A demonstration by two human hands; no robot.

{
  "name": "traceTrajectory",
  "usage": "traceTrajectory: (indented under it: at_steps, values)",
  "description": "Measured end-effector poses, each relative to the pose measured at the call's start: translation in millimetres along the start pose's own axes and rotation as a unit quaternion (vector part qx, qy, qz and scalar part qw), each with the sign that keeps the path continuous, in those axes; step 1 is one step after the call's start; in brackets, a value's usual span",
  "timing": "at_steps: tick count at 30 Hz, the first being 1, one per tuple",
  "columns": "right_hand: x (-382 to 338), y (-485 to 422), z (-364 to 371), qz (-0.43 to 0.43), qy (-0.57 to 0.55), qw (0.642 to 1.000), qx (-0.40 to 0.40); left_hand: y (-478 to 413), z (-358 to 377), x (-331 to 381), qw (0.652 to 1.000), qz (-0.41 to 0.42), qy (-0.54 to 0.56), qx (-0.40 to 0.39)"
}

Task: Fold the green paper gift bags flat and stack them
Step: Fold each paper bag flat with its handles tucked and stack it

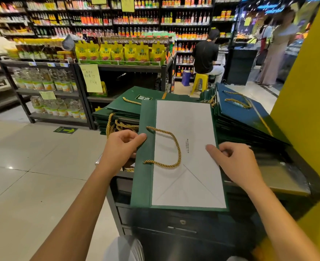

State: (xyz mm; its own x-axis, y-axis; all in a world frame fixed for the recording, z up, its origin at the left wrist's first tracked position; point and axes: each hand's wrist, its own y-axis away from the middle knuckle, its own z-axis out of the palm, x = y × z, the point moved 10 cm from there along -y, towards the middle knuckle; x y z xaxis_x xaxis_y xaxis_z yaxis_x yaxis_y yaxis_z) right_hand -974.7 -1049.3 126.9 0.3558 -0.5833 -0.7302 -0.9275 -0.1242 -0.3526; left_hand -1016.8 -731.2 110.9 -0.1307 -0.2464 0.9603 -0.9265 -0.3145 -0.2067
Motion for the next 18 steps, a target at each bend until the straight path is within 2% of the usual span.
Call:
traceTrajectory:
  at_steps: [4, 8, 13, 18]
  values:
    - [-3.1, 0.1, -3.5, 0.005, -0.040, 0.999, -0.002, 7.1, -5.1, 12.9, 0.991, 0.059, -0.099, 0.062]
    - [-0.5, -0.7, -5.9, 0.031, -0.092, 0.995, 0.006, 12.4, -2.8, 12.1, 0.995, 0.015, -0.097, 0.011]
    - [-5.1, 0.3, -8.8, 0.038, -0.149, 0.988, -0.003, 30.1, -2.5, 6.2, 0.995, -0.061, -0.002, -0.075]
    - [-41.6, -2.2, -29.2, 0.023, -0.191, 0.981, -0.007, 31.2, -21.0, 39.1, 0.996, -0.038, 0.067, -0.036]
